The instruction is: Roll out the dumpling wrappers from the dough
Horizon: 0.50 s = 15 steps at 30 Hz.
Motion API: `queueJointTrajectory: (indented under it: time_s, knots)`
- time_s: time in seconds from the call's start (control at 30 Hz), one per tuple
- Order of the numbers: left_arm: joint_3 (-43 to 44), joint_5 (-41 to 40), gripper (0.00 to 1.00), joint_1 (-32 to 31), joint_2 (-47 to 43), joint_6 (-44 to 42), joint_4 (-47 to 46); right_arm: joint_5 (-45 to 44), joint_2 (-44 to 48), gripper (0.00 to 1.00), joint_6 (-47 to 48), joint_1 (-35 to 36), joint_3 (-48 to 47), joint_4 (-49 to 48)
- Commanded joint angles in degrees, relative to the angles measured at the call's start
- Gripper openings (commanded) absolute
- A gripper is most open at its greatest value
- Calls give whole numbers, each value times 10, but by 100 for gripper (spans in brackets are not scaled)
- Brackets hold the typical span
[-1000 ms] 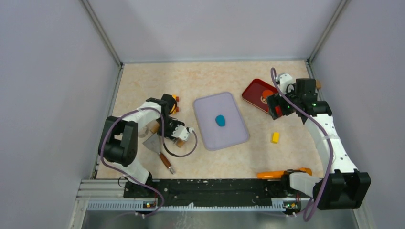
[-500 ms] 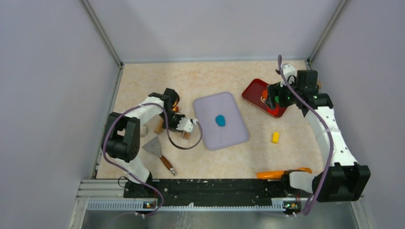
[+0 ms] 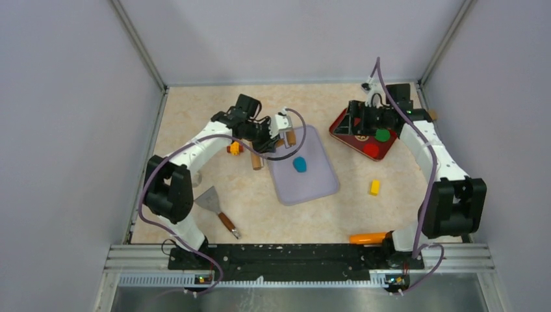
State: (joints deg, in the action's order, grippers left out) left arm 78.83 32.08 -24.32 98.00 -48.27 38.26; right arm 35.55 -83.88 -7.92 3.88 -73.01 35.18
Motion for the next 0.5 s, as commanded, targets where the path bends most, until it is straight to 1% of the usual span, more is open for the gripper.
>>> queueJointTrajectory:
  time_s: [0.0,0.1,0.2,0.3,0.4,0.47]
  knots:
    - [25,42,0,-50,-19,191,-115,135,-55,84,-15,46,-67,13]
    - [29,38,0,-76,-15,236,-141,148,-98,85,-12,65,-111,42]
    - [27,25,0,-91,-10,276,-174,170,-122,85,-60,70,-118,16]
    - [27,15,0,-94,-5,316,-194,175,-140,83,-81,78,-119,-1]
    - [26,8,0,-98,-4,321,-203,175,-151,80,-83,91,-116,-5]
    - [29,6,0,-108,-4,303,-200,171,-157,77,-87,100,-111,-11]
